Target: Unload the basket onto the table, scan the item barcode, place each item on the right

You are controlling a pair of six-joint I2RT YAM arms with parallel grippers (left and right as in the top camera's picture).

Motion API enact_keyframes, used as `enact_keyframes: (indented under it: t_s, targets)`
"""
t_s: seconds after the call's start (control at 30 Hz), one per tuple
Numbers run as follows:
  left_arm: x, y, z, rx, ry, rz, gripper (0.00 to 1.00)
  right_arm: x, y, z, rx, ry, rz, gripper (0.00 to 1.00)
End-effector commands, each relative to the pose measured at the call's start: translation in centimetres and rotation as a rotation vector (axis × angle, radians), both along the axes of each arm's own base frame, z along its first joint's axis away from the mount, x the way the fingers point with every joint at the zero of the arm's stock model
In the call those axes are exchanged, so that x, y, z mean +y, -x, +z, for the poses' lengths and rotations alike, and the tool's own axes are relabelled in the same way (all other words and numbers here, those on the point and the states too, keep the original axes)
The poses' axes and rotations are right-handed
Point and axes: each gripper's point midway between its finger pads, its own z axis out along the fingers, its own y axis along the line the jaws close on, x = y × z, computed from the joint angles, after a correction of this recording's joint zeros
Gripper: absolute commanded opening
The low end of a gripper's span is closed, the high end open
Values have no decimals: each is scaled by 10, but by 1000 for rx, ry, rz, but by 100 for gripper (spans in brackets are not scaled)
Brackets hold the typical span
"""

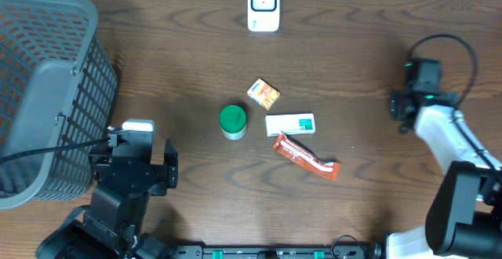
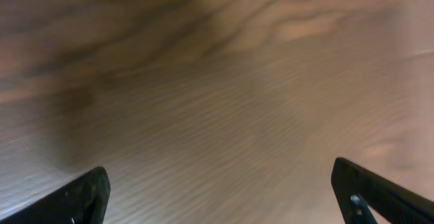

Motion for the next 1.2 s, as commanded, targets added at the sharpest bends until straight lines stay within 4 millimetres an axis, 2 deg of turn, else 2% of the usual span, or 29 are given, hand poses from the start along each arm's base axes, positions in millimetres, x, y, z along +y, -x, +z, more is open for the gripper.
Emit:
enact_keyframes:
  t_s: [0.0,0.13,0.27,0.43,0.6,0.8,1.07,1.17]
  targets:
    - [2,1,-1,-1,-2,8,88,59,-19,0,-87,-433,71,99]
    - [2,1,-1,-1,-2,8,88,120,2,-1,5,-755,194,99]
    - [2,1,-1,-1,-2,8,88,181,19,19,26,-1082,402,99]
    - [2,1,-1,-1,-2,8,88,227,41,47,-8,-1363,621,99]
    - [2,1,-1,-1,-2,8,88,241,59,42,24,-1335,788,99]
    - [2,1,-1,-1,-2,8,88,255,70,28,79,-1326,855,99]
    - [2,1,-1,-1,-2,8,88,274,92,-14,288,-1227,881,99]
    - [2,1,-1,-1,-2,8,88,273,98,-33,366,-1188,860,99]
